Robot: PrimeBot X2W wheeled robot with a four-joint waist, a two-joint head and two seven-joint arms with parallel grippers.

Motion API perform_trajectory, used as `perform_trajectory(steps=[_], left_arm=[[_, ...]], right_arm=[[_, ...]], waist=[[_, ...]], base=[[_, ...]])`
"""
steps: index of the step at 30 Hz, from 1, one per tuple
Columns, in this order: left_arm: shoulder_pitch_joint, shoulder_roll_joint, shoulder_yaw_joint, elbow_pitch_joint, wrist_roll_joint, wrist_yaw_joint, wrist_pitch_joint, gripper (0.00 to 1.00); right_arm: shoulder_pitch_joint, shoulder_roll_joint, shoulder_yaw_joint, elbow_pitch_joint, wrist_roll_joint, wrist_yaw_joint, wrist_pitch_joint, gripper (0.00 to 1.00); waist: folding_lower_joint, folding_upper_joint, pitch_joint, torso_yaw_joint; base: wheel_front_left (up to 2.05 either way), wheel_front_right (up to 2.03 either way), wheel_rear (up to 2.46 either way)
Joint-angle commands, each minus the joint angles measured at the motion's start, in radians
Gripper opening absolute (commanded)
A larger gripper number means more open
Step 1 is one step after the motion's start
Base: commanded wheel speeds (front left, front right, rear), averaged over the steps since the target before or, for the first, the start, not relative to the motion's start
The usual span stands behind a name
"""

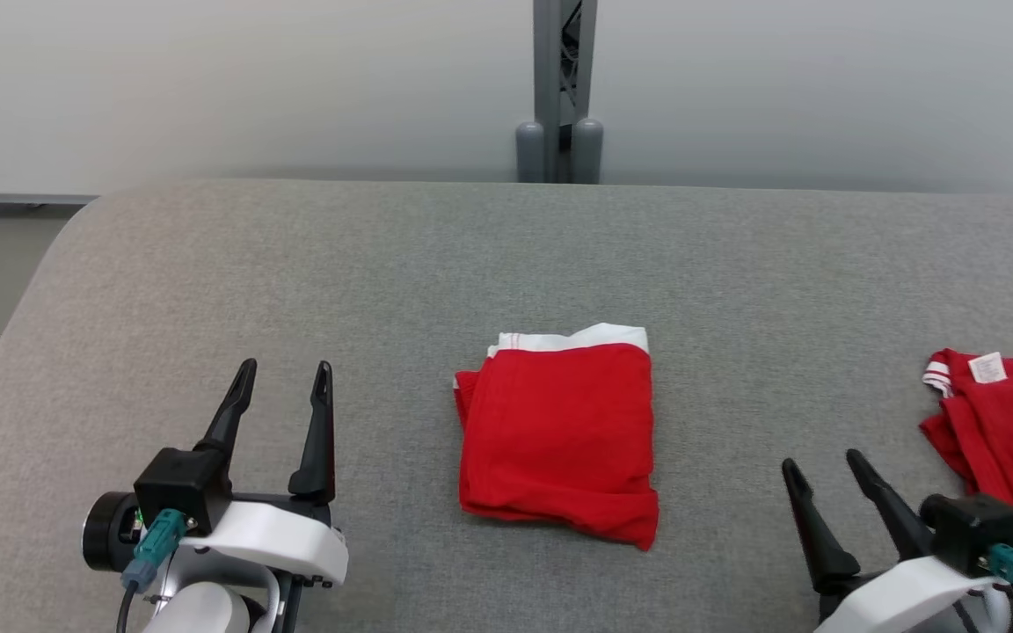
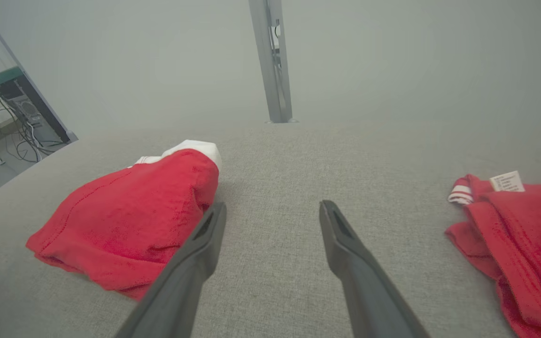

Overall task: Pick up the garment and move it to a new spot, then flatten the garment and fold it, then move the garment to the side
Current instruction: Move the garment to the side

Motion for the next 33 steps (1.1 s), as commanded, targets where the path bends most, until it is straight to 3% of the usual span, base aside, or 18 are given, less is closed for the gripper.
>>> perform_trajectory(steps=[1, 11, 21, 22, 24, 33], left_arm=[[-0.023, -0.002, 0.015, 0.009, -0.001, -0.008, -0.008, 1.00], [-0.068, -0.050, 0.065, 0.060, 0.047, -0.057, -0.018, 1.00], [-0.072, -0.099, 0.094, 0.073, 0.104, -0.102, -0.018, 1.00], [-0.073, -0.102, 0.097, 0.074, 0.110, -0.107, -0.018, 1.00], [-0.074, -0.109, 0.101, 0.078, 0.117, -0.113, -0.018, 1.00], [-0.073, -0.124, 0.115, 0.079, 0.148, -0.133, -0.017, 1.00]], right_arm=[[-0.031, -0.017, 0.024, 0.038, 0.010, 0.000, 0.003, 1.00], [-0.199, -0.036, 0.168, 0.298, 0.093, 0.000, -0.068, 1.00], [-0.329, -0.027, 0.281, 0.506, 0.206, 0.000, -0.080, 1.00], [-0.341, -0.029, 0.291, 0.517, 0.218, 0.000, -0.085, 0.78], [-0.358, -0.032, 0.294, 0.538, 0.239, 0.000, -0.099, 0.00], [-0.374, -0.064, 0.286, 0.548, 0.245, 0.000, -0.153, 0.00]], waist=[[0.0000, -0.0001, 0.019, 0.038], [0.0000, -0.0001, 0.070, 0.140], [0.0000, -0.0001, 0.110, 0.182], [0.0000, -0.0001, 0.114, 0.182], [0.0000, -0.0001, 0.122, 0.180], [0.0000, -0.0001, 0.136, 0.117]], base=[[0.00, 0.00, 0.00], [0.00, 0.00, 0.00], [0.00, 0.00, 0.00], [0.00, 0.00, 0.00], [0.00, 0.00, 0.00], [0.00, 0.00, 0.00]])
